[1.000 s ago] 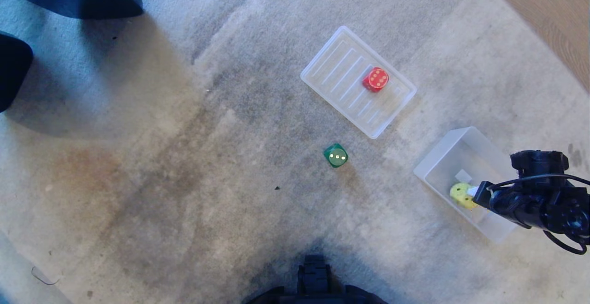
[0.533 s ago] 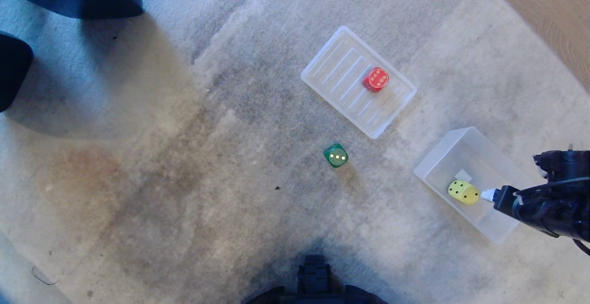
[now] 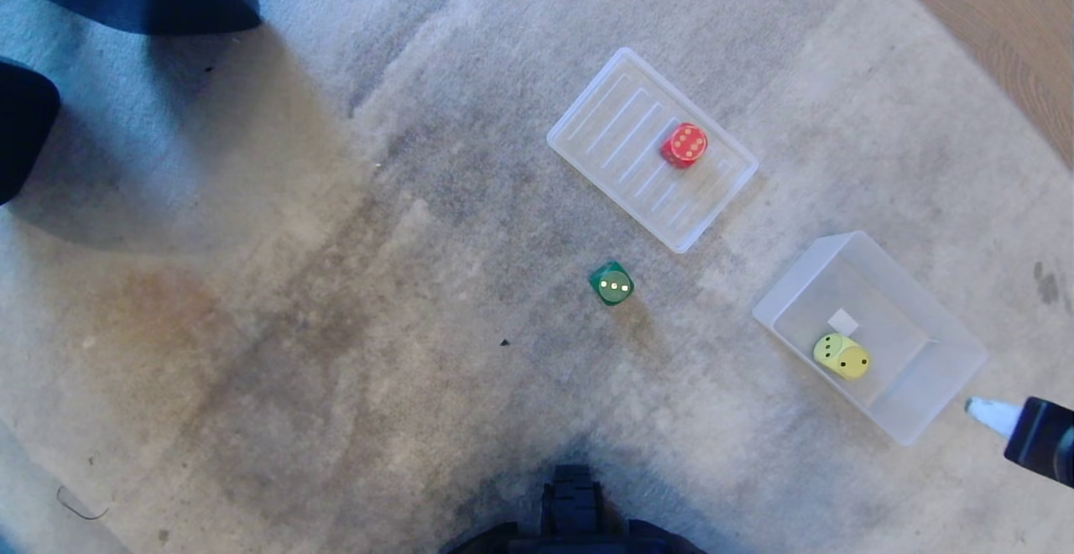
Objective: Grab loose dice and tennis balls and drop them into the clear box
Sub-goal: Pick up toys out of the box
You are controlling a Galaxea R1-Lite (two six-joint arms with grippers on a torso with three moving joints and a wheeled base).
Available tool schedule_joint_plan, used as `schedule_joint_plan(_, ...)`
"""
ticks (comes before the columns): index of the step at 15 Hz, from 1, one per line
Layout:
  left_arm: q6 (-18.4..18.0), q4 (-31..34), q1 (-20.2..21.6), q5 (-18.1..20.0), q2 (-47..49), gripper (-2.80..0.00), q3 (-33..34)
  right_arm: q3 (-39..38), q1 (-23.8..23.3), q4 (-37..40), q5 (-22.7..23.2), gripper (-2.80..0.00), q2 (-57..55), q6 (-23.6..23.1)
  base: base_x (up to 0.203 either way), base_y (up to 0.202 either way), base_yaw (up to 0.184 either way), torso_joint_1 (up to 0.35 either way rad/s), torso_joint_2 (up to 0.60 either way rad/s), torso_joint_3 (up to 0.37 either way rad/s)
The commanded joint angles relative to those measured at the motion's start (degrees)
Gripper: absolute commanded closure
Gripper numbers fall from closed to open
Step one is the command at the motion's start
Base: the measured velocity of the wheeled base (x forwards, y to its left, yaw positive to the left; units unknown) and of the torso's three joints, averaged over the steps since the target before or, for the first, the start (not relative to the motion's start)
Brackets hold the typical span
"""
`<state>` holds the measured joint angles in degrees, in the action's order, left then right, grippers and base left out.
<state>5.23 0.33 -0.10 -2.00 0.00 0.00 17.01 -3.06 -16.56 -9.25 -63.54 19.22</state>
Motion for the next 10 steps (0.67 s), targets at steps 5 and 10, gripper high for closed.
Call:
schedule_joint_plan(5,0.0,0.0,0.0,0.0,0.0,0.0,0.0,-11.1,1.7,6.4,-0.4,0.0,31.2,-11.1,0.0,0.0,0.0,0.0,0.0,0.0)
schedule_joint_plan(10,0.0,0.0,0.0,0.0,0.0,0.0,0.0,-17.7,0.8,7.3,3.3,0.0,46.7,-22.1,0.0,0.0,0.0,0.0,0.0,0.0)
